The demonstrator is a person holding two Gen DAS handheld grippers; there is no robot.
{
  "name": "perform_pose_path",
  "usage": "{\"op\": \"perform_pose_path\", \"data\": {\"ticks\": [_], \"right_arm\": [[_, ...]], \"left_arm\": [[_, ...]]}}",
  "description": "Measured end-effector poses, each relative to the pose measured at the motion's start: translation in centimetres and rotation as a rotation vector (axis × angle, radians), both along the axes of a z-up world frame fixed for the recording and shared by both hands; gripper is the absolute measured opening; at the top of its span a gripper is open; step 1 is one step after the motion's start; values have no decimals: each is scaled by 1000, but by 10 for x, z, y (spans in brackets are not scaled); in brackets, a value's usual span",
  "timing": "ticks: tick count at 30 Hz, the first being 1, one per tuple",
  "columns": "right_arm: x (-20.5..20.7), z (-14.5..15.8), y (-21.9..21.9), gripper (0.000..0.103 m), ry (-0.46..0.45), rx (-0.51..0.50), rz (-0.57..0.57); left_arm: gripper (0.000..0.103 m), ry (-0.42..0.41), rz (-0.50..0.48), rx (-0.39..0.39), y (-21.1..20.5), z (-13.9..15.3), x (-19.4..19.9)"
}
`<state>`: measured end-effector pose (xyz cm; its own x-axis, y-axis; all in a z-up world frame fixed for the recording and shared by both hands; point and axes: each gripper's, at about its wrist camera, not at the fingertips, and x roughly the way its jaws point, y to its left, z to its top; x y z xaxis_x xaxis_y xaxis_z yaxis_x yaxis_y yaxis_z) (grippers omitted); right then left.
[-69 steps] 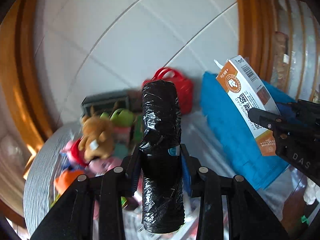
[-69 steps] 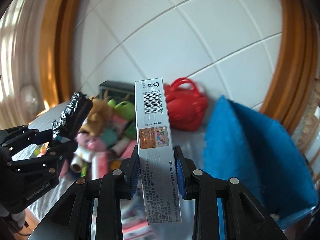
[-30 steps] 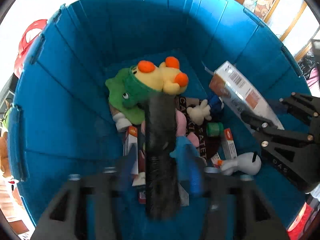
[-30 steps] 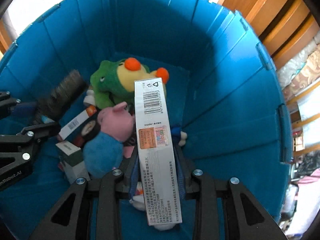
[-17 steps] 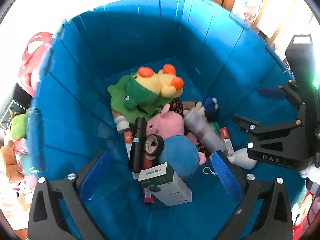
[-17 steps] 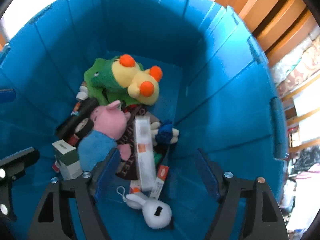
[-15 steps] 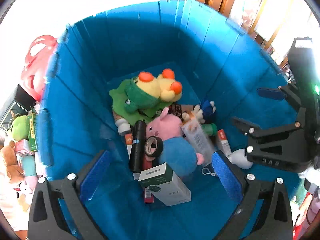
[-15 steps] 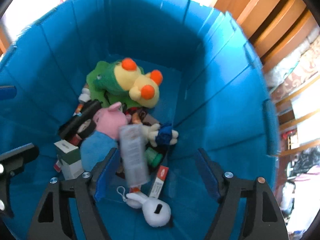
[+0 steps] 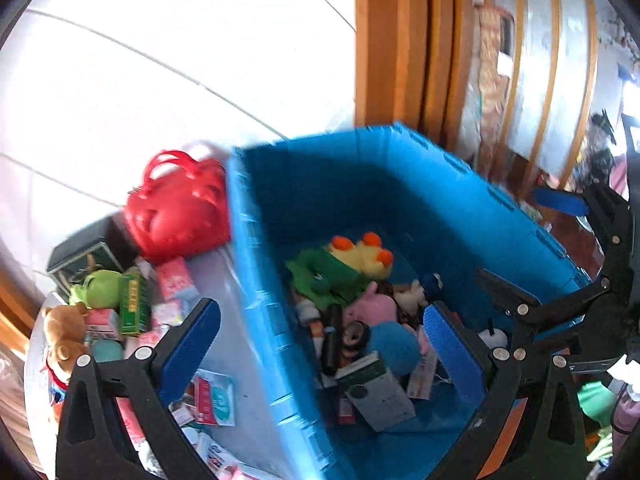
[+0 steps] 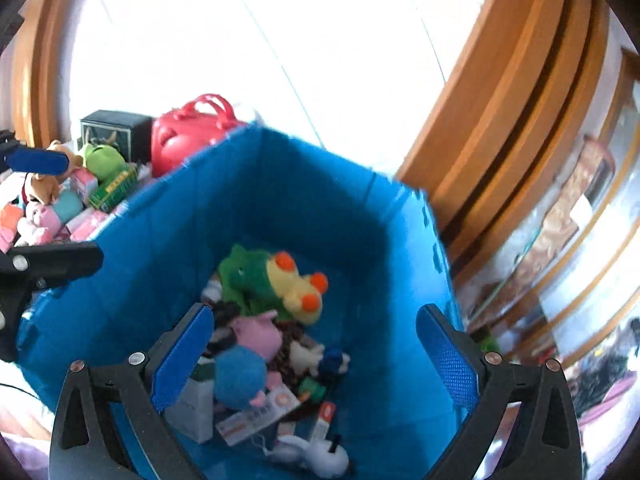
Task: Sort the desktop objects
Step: 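Move both tools back from the bin toward the pile on the bed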
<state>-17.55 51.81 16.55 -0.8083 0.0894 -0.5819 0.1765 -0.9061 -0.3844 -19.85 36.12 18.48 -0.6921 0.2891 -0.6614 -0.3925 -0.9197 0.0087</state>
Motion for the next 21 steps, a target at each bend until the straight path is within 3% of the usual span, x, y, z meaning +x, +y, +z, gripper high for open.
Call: {"op": "perform_pose_path", "data": {"ticks": [10, 21], "right_arm": [[31, 1, -93, 103, 71, -51, 129], [53, -12, -203, 103, 102, -38, 203]], "left_arm": [[103, 94, 123, 0, -102, -6, 42], [103, 87, 234, 5, -216, -26, 72]]}}
